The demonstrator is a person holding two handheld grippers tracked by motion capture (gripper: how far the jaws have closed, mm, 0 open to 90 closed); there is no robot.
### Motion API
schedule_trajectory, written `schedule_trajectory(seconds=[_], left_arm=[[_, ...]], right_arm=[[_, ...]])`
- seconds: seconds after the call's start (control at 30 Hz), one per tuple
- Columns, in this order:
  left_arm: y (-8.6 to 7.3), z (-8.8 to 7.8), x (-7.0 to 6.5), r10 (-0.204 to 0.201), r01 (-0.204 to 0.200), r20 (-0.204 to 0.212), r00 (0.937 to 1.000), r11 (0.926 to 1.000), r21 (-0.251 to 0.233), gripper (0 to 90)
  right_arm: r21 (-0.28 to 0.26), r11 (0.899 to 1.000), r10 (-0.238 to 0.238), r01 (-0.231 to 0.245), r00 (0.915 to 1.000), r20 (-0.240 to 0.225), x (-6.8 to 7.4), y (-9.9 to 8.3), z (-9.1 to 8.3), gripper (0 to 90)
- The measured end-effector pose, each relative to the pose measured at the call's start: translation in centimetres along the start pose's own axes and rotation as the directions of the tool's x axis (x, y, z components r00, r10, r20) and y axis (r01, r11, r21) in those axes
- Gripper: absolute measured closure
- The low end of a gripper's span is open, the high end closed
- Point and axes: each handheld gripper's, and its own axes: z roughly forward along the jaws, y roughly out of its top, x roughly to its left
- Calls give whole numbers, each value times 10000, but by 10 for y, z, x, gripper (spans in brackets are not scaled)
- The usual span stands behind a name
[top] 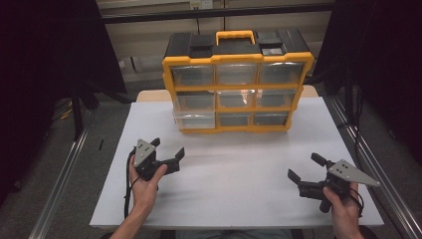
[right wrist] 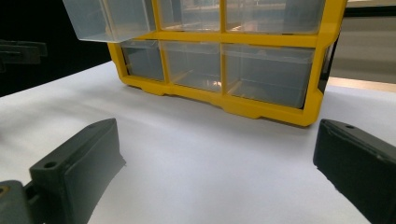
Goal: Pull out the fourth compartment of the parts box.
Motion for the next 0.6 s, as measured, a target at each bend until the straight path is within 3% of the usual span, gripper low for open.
schedule_trajectory(seconds=[0.1, 0.17, 0.3, 0.37, 0.5, 0.6], left_arm=[[-3, -12, 1, -249, 244, -160, 9996, 9992, -330, 52], [-5, -20, 2, 35, -40, -295, 9996, 9998, -170, 54], [-7, -34, 4, 182, -185, -127, 9998, 9996, -232, 54], [-8, -38, 5, -314, 318, 86, 9995, 9984, -476, 47], [-13, -51, 10, -28, 29, 42, 10000, 9997, -253, 40], [-15, -57, 8, -94, 98, 129, 9999, 9996, -270, 39]], right_arm=[[38, 10000, -54, 54, 10000, 15, 0, 0, -1, 7], [17, 10000, -53, 53, 10000, 3, 0, 0, -1, 8], [-19, 10000, -31, 31, 10000, 73, 0, 0, -1, 7], [-14, 10000, -52, 52, 9999, 89, 0, 0, -1, 7], [-22, 10000, 3, -3, 10000, 90, 0, 0, -2, 12], [18, 10000, -25, 25, 9999, 99, -1, 0, -2, 12]])
